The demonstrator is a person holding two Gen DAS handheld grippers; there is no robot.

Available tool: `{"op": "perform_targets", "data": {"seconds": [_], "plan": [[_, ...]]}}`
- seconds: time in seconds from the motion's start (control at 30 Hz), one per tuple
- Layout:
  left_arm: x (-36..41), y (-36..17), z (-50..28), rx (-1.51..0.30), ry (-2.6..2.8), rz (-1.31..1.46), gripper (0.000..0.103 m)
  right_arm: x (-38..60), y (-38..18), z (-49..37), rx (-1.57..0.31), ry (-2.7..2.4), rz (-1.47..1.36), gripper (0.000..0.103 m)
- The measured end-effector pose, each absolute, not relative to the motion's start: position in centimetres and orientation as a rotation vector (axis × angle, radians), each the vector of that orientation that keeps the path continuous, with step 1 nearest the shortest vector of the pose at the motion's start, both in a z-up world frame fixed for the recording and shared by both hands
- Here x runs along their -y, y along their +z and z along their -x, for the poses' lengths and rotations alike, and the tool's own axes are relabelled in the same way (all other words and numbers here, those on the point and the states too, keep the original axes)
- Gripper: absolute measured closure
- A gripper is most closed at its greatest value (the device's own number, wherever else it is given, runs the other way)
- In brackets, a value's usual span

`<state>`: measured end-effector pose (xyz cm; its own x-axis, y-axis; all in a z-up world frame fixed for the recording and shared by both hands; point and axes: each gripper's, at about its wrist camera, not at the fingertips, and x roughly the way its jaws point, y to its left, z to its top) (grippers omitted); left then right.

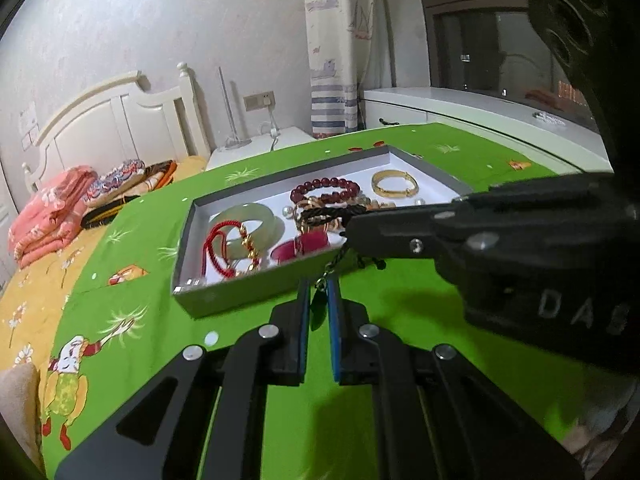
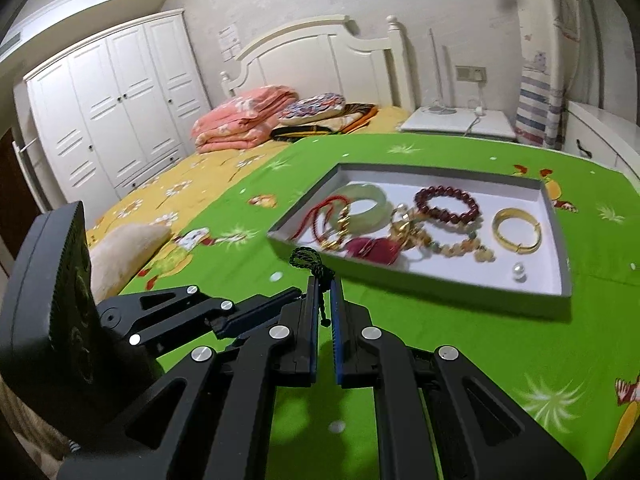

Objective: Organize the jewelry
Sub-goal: 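Carry the black-green pendant into the tray and open the right tool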

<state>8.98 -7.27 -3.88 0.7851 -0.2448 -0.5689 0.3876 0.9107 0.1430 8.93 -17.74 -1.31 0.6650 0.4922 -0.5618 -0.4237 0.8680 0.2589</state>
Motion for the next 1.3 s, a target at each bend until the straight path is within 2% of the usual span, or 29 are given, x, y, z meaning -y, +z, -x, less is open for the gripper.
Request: {"op": "perform_targets", "data": {"seconds": [0.17,0.27,0.43,0.5,0.6,0.73,0.87,0.93,1.07,1.2,1.23,1.27,1.3], "plan": [[8.0,-2.9,-11.9,-0.609,-0.337,-0.199,0.091,18.8,-1.1,-11.6,-0.660,0.456,-0.128,0.095],[8.2,-2.7,-13.9,-0.618,-0.292,-0.178,0.069,19.0,-0.8,-13.1,-0.652,0.425,-0.119,0.095],[8.1,-2.8,-16.2,-0.628,-0.229,-0.178,0.067,19.6,-0.5,-15.6,-0.616,0.350,-0.117,0.095],[7.8,-2.8,-16.9,-0.632,-0.196,-0.169,0.061,19.8,-0.7,-16.8,-0.608,0.318,-0.115,0.095],[7.6,-2.8,-18.2,-0.638,-0.158,-0.161,0.057,20.0,-1.0,-18.4,-0.610,0.285,-0.105,0.095],[7.4,-2.9,-19.9,-0.649,-0.117,-0.149,0.056,20.4,-1.7,-19.8,-0.629,0.251,-0.113,0.095],[6.9,-2.9,-21.3,-0.669,-0.087,-0.113,0.047,20.9,-2.5,-21.3,-0.650,0.214,-0.114,0.095],[6.8,-2.9,-22.0,-0.673,-0.076,-0.107,0.046,21.2,-2.7,-22.0,-0.656,0.189,-0.108,0.095],[6.4,-2.8,-22.4,-0.663,-0.052,-0.104,0.030,21.3,-2.9,-22.9,-0.673,0.152,-0.082,0.095],[5.7,-2.8,-22.2,-0.654,-0.034,-0.087,0.024,21.7,-2.7,-22.8,-0.674,0.134,-0.078,0.092],[5.5,-2.9,-22.1,-0.652,-0.030,-0.082,0.023,21.9,-2.6,-22.7,-0.672,0.132,-0.079,0.087],[5.3,-2.9,-22.0,-0.650,-0.026,-0.078,0.022,22.1,-2.6,-22.5,-0.671,0.126,-0.082,0.074],[5.1,-2.8,-21.9,-0.646,-0.020,-0.077,0.020,22.4,-2.5,-22.4,-0.669,0.124,-0.089,0.067]]}}
